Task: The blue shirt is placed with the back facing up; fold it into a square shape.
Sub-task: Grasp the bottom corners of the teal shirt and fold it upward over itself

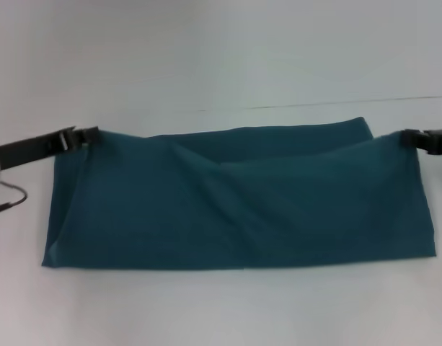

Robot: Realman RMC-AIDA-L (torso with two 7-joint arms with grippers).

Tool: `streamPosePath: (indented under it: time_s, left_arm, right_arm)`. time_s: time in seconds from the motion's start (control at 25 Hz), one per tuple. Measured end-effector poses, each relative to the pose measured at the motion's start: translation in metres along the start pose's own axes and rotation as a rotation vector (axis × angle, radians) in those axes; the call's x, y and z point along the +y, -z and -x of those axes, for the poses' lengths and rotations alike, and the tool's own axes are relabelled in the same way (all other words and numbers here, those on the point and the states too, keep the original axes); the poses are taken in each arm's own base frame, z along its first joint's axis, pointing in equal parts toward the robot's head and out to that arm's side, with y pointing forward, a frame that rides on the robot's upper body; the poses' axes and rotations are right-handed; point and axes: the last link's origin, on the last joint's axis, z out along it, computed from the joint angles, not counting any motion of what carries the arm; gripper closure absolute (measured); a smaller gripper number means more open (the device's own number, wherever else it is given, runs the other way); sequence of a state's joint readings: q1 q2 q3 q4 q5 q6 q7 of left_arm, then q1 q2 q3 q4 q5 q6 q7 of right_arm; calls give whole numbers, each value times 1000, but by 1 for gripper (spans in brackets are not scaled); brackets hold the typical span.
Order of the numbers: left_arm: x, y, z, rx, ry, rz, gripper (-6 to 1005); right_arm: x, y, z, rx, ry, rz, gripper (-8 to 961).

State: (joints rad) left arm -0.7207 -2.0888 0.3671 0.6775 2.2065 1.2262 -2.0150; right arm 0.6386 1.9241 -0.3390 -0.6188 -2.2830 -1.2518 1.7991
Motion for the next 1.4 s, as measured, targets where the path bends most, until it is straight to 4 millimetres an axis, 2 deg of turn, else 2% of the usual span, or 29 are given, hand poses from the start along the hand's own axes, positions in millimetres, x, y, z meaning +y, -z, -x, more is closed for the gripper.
streamPosePath:
  time_s: [0.24, 0.48, 0.72, 1.12, 1.4]
  left_arm:
    - [-3, -33, -11, 53, -6, -124, 1000]
    - [0, -51, -21, 94, -51, -207, 1001]
    - [1, -55, -30, 145, -62, -242, 1001]
    - [3, -50, -52, 205, -66, -237, 1001]
    - [-1, -56, -48, 209, -64, -278, 1000]
  right_arm:
    - [-1, -42, 8, 9, 40, -149, 915]
    - [2, -63, 15, -6, 101, -233, 914]
    - [5, -70, 28, -62, 142, -266, 915]
    - [3, -63, 58, -135, 141, -267, 915]
    - [1, -70, 56, -116, 151, -307, 914]
